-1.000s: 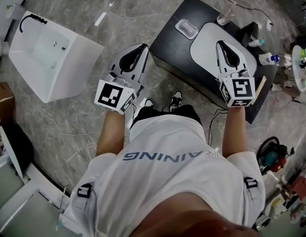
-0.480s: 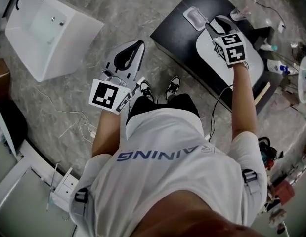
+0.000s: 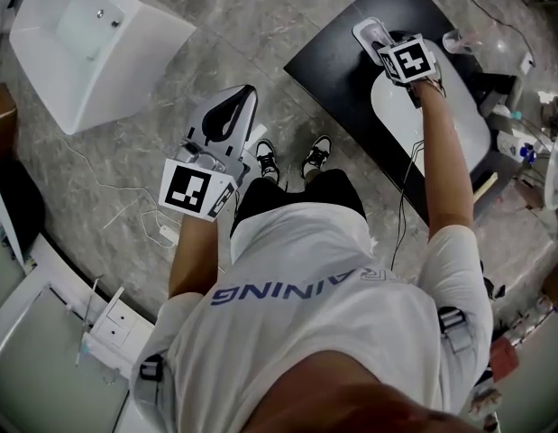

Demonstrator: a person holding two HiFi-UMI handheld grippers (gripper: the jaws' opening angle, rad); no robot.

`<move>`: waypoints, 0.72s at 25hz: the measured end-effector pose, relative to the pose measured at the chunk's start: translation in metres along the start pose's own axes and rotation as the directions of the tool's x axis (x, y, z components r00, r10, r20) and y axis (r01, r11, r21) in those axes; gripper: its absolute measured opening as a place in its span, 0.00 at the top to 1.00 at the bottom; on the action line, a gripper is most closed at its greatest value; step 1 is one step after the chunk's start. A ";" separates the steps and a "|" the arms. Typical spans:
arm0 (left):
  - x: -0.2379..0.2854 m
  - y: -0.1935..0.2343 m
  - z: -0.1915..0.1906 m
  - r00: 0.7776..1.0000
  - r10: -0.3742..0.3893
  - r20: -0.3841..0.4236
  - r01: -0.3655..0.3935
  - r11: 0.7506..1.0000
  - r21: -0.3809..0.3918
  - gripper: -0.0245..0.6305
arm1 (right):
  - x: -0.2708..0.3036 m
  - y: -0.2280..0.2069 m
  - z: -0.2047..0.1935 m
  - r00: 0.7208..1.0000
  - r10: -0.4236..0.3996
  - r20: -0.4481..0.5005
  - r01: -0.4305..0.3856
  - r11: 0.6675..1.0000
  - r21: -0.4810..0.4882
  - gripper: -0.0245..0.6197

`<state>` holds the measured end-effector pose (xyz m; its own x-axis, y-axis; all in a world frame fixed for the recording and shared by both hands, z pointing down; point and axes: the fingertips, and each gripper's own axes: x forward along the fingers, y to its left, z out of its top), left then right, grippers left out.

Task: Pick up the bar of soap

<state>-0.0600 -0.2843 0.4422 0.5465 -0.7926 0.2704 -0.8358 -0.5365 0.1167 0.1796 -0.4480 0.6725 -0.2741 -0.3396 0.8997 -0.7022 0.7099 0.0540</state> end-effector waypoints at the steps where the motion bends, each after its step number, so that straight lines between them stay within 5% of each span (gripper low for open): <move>1: 0.001 0.001 -0.002 1.000 0.004 -0.002 -0.004 1.000 -0.007 0.95 | 0.007 -0.001 -0.001 1.000 0.007 -0.016 -0.007 1.000 0.007 0.68; 13: 0.006 0.008 -0.009 1.000 0.023 -0.016 -0.023 0.999 -0.033 0.95 | 0.046 -0.006 -0.008 0.990 0.046 -0.135 -0.031 0.993 0.112 0.68; 18: 0.001 0.005 -0.011 1.000 0.019 -0.014 -0.019 0.999 -0.033 0.95 | 0.041 -0.010 -0.006 0.998 0.028 -0.059 -0.020 0.992 0.128 0.66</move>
<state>-0.0637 -0.2845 0.4534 0.5298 -0.7985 0.2859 -0.8475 -0.5112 0.1428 0.1793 -0.4654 0.7115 -0.2541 -0.2829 0.9249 -0.7751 0.6315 -0.0198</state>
